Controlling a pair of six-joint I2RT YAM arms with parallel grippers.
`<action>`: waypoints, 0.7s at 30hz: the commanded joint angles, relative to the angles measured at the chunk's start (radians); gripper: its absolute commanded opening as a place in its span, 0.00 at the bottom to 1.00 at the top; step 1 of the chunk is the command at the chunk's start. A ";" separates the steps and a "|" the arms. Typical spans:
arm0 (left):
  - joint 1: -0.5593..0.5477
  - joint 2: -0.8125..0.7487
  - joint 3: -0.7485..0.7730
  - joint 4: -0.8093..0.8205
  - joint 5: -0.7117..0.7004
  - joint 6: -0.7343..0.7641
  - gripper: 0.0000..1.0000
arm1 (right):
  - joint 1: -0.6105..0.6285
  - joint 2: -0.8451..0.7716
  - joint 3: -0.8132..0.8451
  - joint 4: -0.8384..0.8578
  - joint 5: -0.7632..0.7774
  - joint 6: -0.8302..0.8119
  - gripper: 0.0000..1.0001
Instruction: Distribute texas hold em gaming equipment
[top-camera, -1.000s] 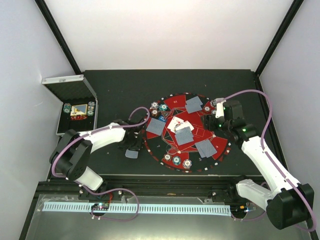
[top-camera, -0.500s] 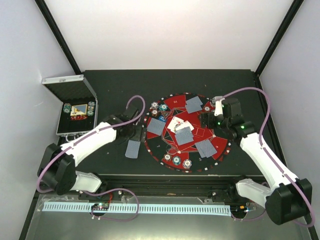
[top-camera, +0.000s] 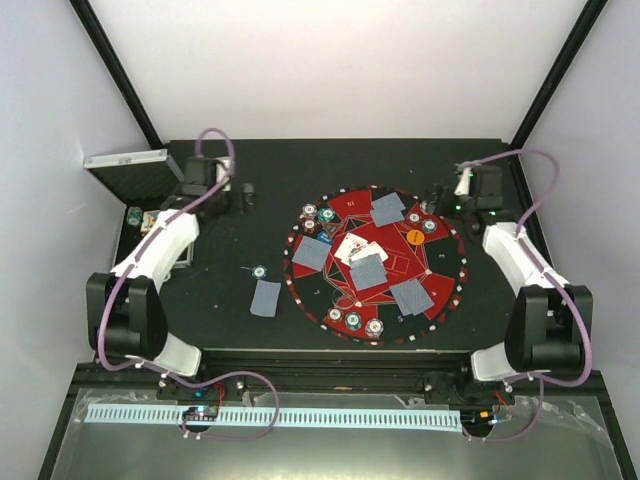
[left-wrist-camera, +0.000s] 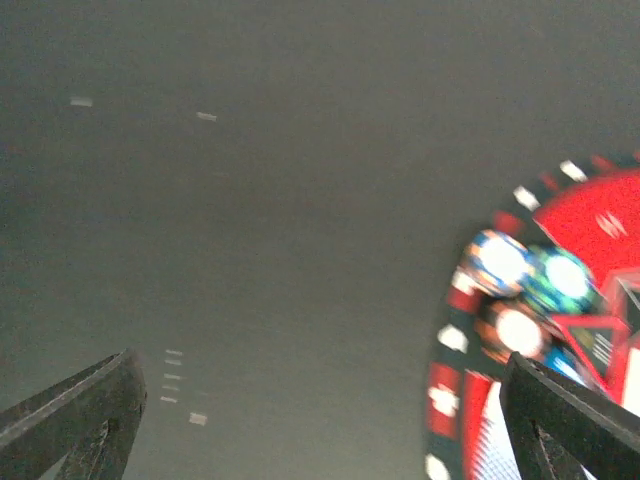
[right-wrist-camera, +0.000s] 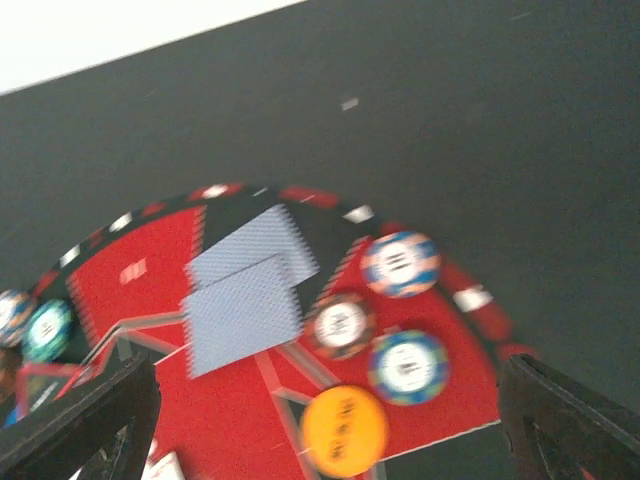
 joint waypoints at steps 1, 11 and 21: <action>0.223 -0.054 -0.116 0.257 0.119 -0.014 0.99 | -0.152 -0.038 -0.060 0.148 0.082 -0.001 0.93; 0.413 -0.255 -0.602 0.843 0.062 -0.048 0.99 | -0.250 -0.274 -0.537 0.745 0.207 -0.053 0.92; 0.248 -0.224 -0.693 1.008 -0.072 0.128 0.99 | -0.247 -0.261 -0.729 1.026 0.190 -0.105 0.92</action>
